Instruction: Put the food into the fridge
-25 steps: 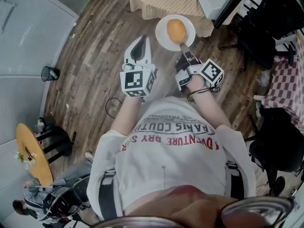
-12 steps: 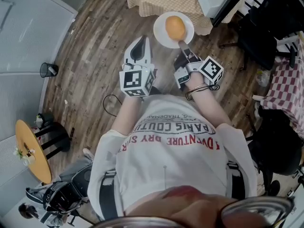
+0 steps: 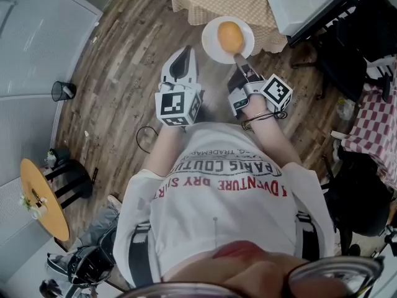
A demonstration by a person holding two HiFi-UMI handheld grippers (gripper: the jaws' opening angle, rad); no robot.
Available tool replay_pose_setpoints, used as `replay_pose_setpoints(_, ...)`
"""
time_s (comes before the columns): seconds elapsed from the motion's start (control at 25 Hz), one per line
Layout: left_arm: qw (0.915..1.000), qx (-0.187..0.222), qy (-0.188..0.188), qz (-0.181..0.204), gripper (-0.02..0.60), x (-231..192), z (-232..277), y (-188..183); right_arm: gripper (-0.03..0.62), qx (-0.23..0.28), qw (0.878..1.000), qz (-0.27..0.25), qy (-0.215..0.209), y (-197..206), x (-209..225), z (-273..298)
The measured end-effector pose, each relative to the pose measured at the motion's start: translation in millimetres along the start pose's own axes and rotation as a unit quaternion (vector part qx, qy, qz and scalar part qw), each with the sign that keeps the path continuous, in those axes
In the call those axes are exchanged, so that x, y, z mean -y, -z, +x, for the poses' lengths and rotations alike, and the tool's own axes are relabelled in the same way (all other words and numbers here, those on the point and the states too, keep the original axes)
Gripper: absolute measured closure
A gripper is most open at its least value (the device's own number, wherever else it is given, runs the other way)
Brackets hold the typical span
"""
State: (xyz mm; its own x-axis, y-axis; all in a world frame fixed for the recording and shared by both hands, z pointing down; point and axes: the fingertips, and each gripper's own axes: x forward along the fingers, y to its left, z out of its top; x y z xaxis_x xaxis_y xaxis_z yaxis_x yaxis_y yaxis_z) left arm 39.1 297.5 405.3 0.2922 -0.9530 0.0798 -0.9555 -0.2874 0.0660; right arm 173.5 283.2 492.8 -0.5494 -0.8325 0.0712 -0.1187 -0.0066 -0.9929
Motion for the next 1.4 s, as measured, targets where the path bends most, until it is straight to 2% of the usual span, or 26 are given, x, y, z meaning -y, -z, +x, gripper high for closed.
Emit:
replay_pose_setpoints(0.24,0.9998,-0.001,0.016,-0.013,0.554,-78,53,-12,0.560,0.021,1.000,-0.005,0.015,8,-9,82)
replay_pose_setpoints(0.4,0.9987,0.000,0.044,-0.024,0.554,-124,96,-22,0.560,0.045,0.999,-0.004,0.020,8,-19,139)
replay_pose_setpoints(0.56,0.9974,0.002,0.069,-0.023,0.554,-173,133,-30,0.560,0.067,0.997,-0.001,0.022,11,-24,198)
replay_pose_setpoints(0.8,0.9964,0.004,0.083,-0.019,0.554,-241,171,-40,0.560,0.089,0.996,0.009,0.013,16,-33,270)
replay_pose_setpoints(1.04,0.9940,-0.012,0.097,-0.049,0.554,-279,210,-24,0.560,0.102,0.994,0.008,0.038,8,-29,317)
replay_pose_setpoints(1.2,0.9929,-0.024,0.102,-0.057,0.554,-284,238,-15,0.560,0.109,0.993,0.007,0.042,-12,-23,335)
replay_pose_setpoints(1.4,0.9929,-0.029,0.105,-0.047,0.554,-277,278,-14,0.560,0.110,0.993,0.017,0.041,-48,-13,361)
